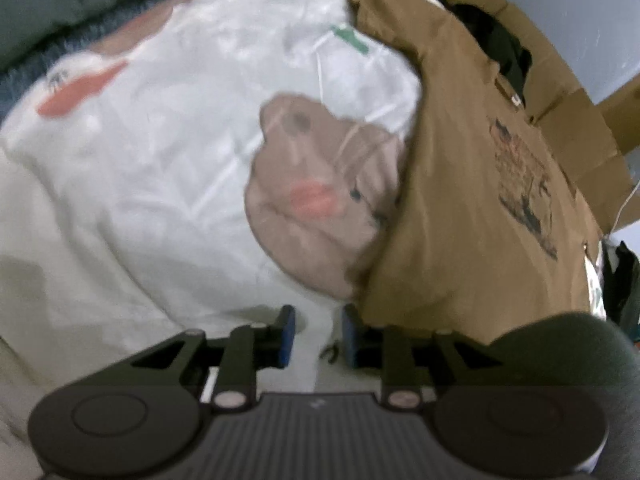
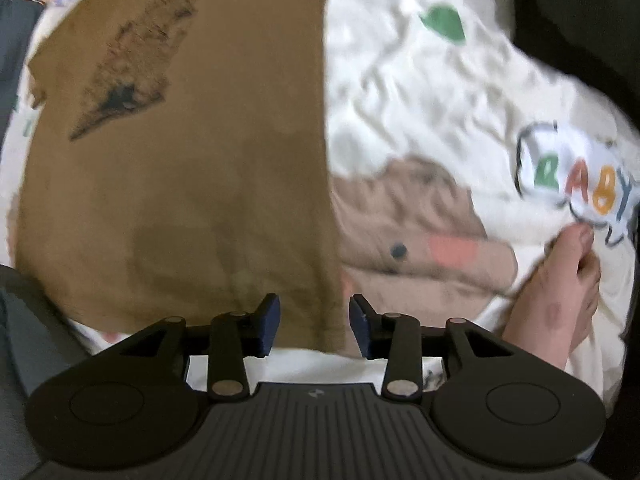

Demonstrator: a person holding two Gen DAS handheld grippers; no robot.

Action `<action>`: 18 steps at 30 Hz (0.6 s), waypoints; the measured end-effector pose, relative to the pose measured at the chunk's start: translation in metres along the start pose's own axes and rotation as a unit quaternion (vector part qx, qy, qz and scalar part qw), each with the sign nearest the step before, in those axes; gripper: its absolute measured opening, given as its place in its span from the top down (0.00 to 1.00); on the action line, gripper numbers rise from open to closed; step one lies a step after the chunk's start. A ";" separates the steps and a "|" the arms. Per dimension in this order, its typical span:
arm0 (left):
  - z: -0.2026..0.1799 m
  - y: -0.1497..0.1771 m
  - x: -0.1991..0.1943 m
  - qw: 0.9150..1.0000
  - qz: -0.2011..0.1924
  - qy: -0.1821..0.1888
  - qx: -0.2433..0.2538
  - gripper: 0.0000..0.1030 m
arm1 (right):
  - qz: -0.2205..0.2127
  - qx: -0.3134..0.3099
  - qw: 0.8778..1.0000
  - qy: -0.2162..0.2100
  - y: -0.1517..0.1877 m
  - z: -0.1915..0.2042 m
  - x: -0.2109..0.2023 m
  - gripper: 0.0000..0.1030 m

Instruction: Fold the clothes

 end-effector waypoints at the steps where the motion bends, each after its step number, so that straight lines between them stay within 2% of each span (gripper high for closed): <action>1: -0.001 -0.006 -0.005 1.000 -0.003 0.000 0.007 0.69 | -0.006 -0.011 1.000 0.005 -0.003 0.006 -0.007 0.58; 7: -0.015 -0.045 -0.033 0.999 -0.027 -0.004 0.040 0.66 | -0.055 -0.019 0.998 -0.007 -0.025 0.011 -0.050 0.58; 9: -0.027 -0.062 -0.044 0.998 -0.038 0.000 0.052 0.66 | -0.087 -0.043 0.995 -0.010 -0.041 0.016 -0.080 0.58; 12: -0.044 -0.082 -0.059 0.996 -0.058 0.001 0.068 0.63 | -0.107 -0.097 0.990 0.000 -0.071 0.029 -0.112 0.57; 15: -0.067 -0.106 -0.076 0.994 -0.080 0.008 0.078 0.61 | -0.122 -0.111 0.986 -0.001 -0.093 0.033 -0.137 0.54; 18: -0.087 -0.127 -0.082 0.991 -0.088 0.000 0.102 0.60 | -0.133 -0.124 0.983 -0.004 -0.110 0.039 -0.160 0.53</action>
Point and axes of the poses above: each gripper's, at about its wrist camera, not at the fingertips, and x roughly the way its jaws point, z to its left, y to its underside, the point moved 3 cm from there along x, roughly the way its jaws point, and after that the axes turned 14 degrees about y, right-handed, at the moved point
